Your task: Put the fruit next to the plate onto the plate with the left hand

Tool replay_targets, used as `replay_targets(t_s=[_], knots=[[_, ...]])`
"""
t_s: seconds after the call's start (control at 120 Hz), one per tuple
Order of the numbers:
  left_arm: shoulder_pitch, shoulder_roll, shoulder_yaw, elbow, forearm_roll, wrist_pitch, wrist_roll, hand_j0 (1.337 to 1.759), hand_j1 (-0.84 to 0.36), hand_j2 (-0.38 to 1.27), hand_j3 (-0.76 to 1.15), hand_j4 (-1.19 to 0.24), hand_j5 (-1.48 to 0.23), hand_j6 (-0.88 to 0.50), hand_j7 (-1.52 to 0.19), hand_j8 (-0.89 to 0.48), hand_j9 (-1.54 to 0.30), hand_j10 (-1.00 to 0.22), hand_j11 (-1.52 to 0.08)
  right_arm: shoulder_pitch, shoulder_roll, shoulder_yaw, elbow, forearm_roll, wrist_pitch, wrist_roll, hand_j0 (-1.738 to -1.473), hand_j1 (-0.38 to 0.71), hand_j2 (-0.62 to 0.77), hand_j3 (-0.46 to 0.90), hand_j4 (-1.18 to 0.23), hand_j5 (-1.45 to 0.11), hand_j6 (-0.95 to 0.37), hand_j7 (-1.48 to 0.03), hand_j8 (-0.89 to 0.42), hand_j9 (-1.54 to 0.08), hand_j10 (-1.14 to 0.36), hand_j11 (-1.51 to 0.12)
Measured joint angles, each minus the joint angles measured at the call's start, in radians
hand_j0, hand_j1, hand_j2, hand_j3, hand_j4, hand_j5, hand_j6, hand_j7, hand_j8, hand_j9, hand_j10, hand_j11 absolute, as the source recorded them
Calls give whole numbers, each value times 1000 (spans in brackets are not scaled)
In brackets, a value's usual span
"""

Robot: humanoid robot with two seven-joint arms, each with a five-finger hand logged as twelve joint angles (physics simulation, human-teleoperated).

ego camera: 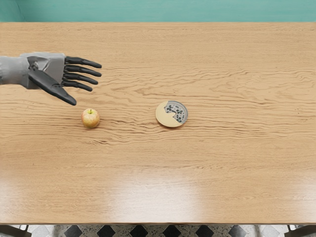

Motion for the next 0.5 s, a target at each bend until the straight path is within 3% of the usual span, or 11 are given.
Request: replay_targets(t_s=[0.15,0.3,0.5], knots=[[8,36,3,-24,11,0,0,1658,56,50,0,-245,-318,-245,-318,-245,-318,-245,-318,0,0,1,0,0,0,0,-1658,-305,-7,0,-37,-47,-37,-47,-37,-47,-37,-47],[8,91,2,-154,177,6,15,1658,56,50,0,-246,-319,-246,-319,-246,-319,-246,-319,1,0,2,1,0,0,0,-1658,-305,-7,0,-37,-47,-37,-47,-37,-47,-37,-47],[16,69,4,-292,448,358,120,1658,54,51,0,-250,-322,-250,-322,-250,-322,-250,-322,1,0,1,2,0,0,0,-1658,-305,-7,0,-37,-47,-37,-47,-37,-47,-37,-47]])
